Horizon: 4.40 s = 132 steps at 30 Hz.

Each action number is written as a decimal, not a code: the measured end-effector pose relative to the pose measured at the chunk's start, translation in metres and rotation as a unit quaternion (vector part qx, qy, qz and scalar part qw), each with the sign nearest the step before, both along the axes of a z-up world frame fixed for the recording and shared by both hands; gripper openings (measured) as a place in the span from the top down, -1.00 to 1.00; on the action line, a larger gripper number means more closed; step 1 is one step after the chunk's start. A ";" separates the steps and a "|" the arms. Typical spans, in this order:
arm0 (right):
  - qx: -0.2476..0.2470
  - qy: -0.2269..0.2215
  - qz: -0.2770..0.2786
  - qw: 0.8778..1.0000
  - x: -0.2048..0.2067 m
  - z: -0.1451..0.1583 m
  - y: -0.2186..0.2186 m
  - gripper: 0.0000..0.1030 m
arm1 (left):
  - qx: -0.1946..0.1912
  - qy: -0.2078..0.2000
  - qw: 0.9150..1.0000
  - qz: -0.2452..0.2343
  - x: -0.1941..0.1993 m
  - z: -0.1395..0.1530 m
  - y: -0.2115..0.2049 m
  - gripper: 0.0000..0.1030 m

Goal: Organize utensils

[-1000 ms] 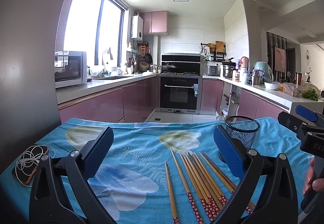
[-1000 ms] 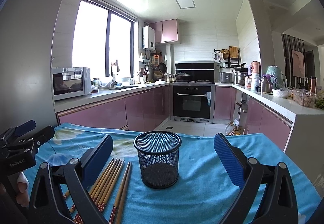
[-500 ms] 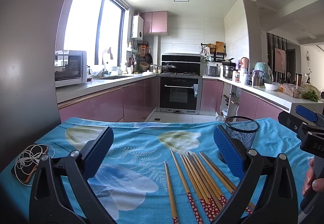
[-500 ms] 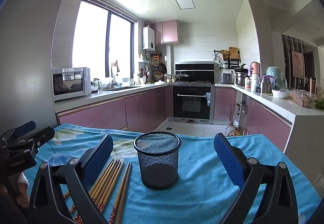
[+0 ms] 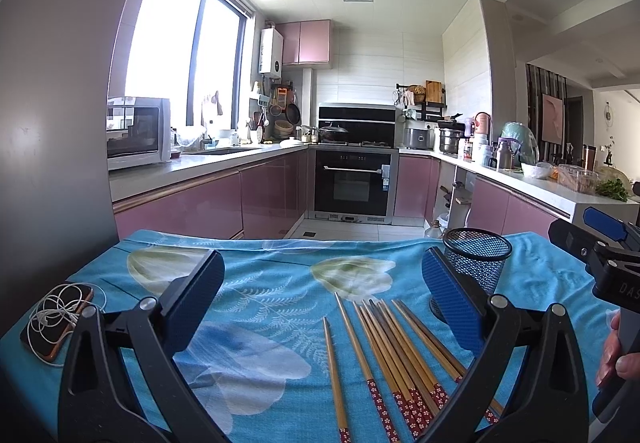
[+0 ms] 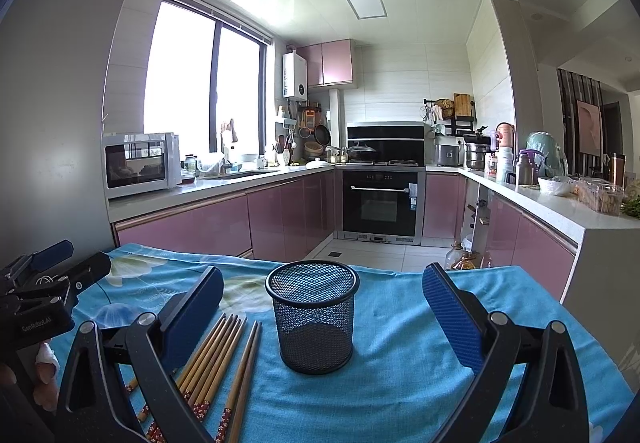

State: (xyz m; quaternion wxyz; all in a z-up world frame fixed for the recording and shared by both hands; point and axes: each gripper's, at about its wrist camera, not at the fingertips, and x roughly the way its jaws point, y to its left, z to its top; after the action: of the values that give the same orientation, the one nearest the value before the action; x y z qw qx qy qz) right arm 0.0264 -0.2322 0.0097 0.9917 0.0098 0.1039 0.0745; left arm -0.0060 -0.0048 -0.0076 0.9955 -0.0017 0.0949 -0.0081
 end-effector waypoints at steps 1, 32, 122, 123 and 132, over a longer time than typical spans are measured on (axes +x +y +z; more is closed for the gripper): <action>0.000 0.000 0.001 1.000 0.000 0.000 0.000 -0.87 | 0.000 0.000 1.000 0.000 0.000 0.000 0.000 -0.89; 0.004 0.041 0.037 0.998 0.010 -0.005 0.000 -0.87 | 0.006 0.012 1.000 -0.001 0.003 -0.003 0.001 -0.89; 0.081 0.113 0.211 0.968 0.086 0.077 -0.029 0.89 | -0.124 0.122 0.942 -0.288 0.102 0.134 -0.031 0.86; 0.082 0.111 0.209 0.968 0.087 0.079 -0.030 0.89 | -0.124 0.118 0.942 -0.288 0.104 0.139 -0.033 0.86; 0.089 0.092 0.189 0.974 0.101 0.095 -0.036 0.89 | -0.109 0.108 0.948 -0.277 0.123 0.155 -0.057 0.86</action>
State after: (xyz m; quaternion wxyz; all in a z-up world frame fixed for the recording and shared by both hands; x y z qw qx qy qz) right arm 0.1278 -0.2685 0.1048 0.9410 0.0845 0.1876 0.2688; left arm 0.1171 -0.0618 0.1474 0.9314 -0.0844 0.1974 -0.2940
